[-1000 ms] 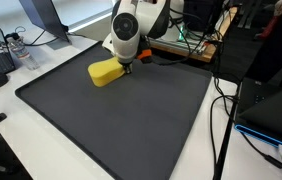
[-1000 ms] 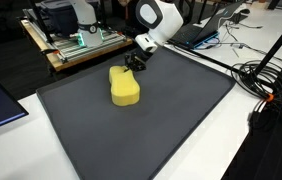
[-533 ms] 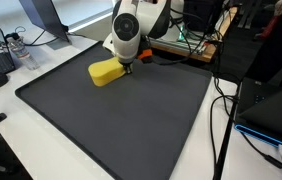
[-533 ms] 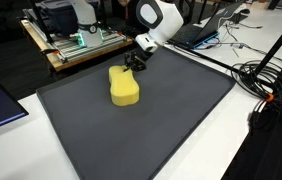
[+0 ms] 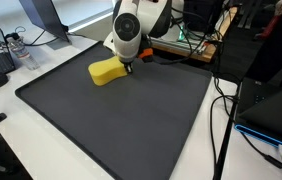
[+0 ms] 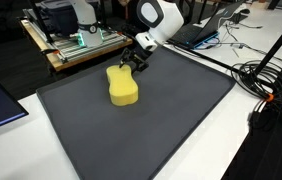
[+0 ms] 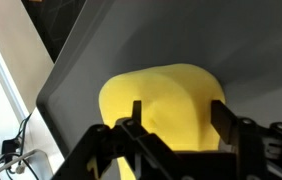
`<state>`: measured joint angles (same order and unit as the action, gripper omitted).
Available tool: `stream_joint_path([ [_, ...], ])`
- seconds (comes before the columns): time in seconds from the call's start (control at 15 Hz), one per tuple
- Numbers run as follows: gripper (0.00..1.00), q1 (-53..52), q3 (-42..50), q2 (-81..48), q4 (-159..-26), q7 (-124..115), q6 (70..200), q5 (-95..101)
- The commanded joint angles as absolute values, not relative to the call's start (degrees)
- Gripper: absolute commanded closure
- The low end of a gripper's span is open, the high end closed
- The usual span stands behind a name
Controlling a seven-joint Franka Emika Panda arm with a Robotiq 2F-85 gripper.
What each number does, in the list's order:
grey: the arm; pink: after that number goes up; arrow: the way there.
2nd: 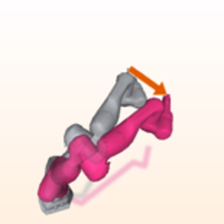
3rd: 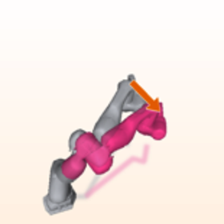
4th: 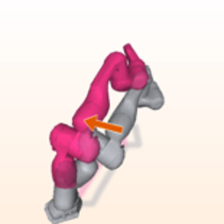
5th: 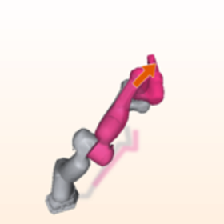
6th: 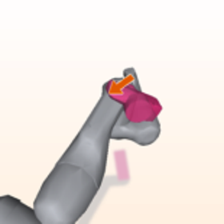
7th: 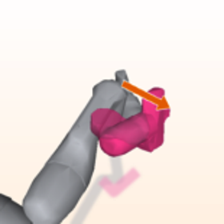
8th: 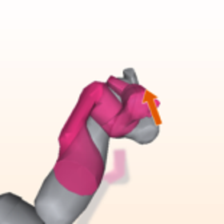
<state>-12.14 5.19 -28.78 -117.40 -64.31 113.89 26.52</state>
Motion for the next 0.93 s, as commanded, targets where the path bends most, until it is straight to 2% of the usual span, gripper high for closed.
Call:
stream_joint_path([
  [0.0, 0.00, -12.5, 4.5, -26.2, -118.1, -65.3, 111.5, 26.2],
  [0.87, 0.00, -13.6, -0.3, -26.5, -110.4, -72.1, 102.1, 19.1],
])
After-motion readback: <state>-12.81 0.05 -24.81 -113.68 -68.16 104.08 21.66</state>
